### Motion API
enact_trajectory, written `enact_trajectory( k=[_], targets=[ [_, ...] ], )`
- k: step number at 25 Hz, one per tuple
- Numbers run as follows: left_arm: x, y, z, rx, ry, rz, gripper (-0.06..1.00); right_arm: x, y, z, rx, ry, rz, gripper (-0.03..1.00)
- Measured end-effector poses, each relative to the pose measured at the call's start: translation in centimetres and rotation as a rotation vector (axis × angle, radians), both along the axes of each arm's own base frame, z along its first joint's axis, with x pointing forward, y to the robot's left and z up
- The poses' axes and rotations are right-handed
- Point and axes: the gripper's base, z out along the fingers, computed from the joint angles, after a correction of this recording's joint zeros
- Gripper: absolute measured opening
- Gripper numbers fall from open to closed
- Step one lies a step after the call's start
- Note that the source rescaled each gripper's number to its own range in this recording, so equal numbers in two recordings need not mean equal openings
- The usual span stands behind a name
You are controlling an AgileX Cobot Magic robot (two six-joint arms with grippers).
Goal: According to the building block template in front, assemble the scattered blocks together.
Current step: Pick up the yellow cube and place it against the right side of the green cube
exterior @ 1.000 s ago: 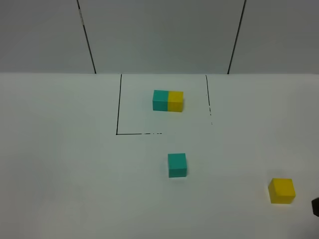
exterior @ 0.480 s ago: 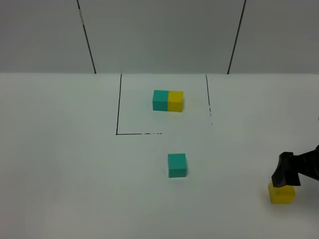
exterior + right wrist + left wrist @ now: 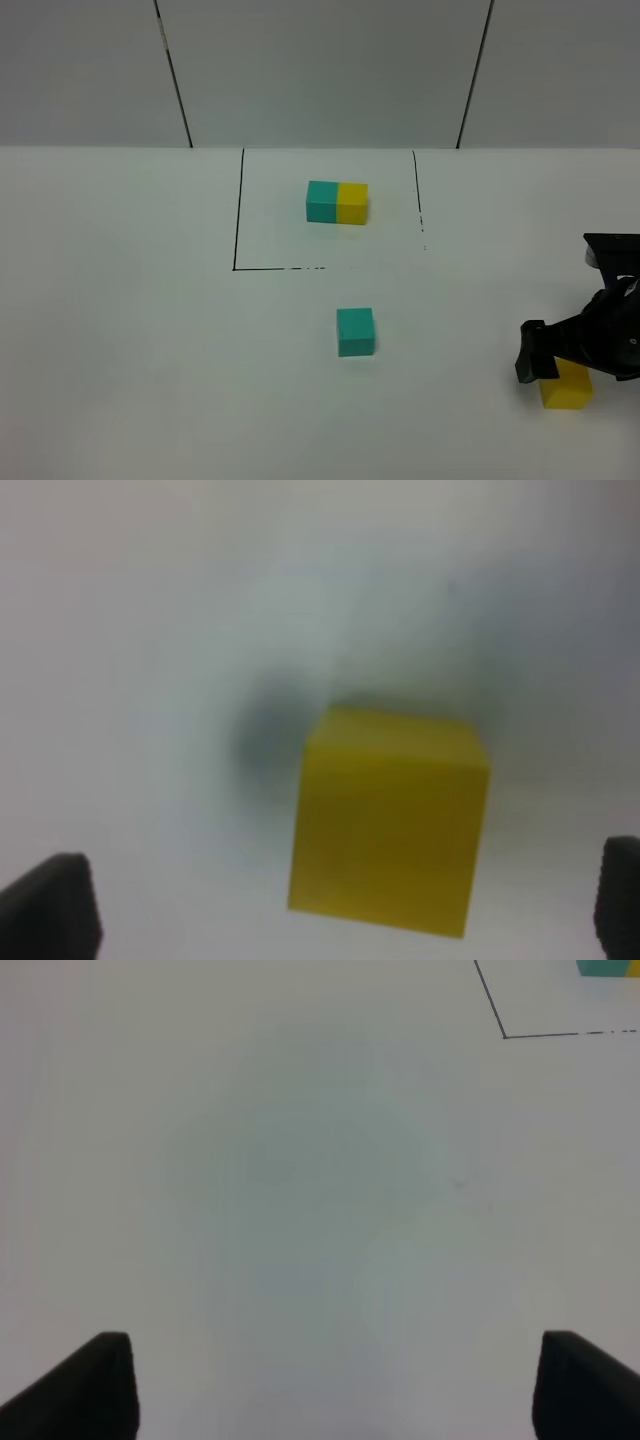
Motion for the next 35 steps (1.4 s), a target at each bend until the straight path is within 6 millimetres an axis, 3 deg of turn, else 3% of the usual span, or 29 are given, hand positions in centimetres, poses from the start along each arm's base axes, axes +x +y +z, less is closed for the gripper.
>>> enact_trajectory(
  k=[8,16,17,19,23,29,35],
  targets=[
    [0.0,0.0,0.0,0.0,0.0,0.0,0.87,0.6,0.0,-2.6,-0.015,0.055,-0.004,1.0],
    [0.0,0.0,0.0,0.0,0.0,0.0,0.87,0.8,0.0,-3.6,-0.018,0.073,-0.007,0.99],
    [0.0,0.0,0.0,0.0,0.0,0.0,0.87,0.8,0.0,-3.6,-0.017,0.073,-0.01,0.94],
    [0.0,0.0,0.0,0.0,0.0,0.0,0.87,0.8,0.0,-3.6,-0.017,0.073,-0.013,0.73],
    [0.0,0.0,0.0,0.0,0.0,0.0,0.87,0.8,0.0,-3.6,-0.015,0.075,-0.026,0.0],
    [0.0,0.0,0.0,0.0,0.0,0.0,0.87,1.1,0.1,-2.9,-0.008,0.103,-0.008,0.02],
    [0.0,0.0,0.0,0.0,0.0,0.0,0.87,3.3,1.5,1.1,-0.022,0.083,0.233,0.02]
  ],
)
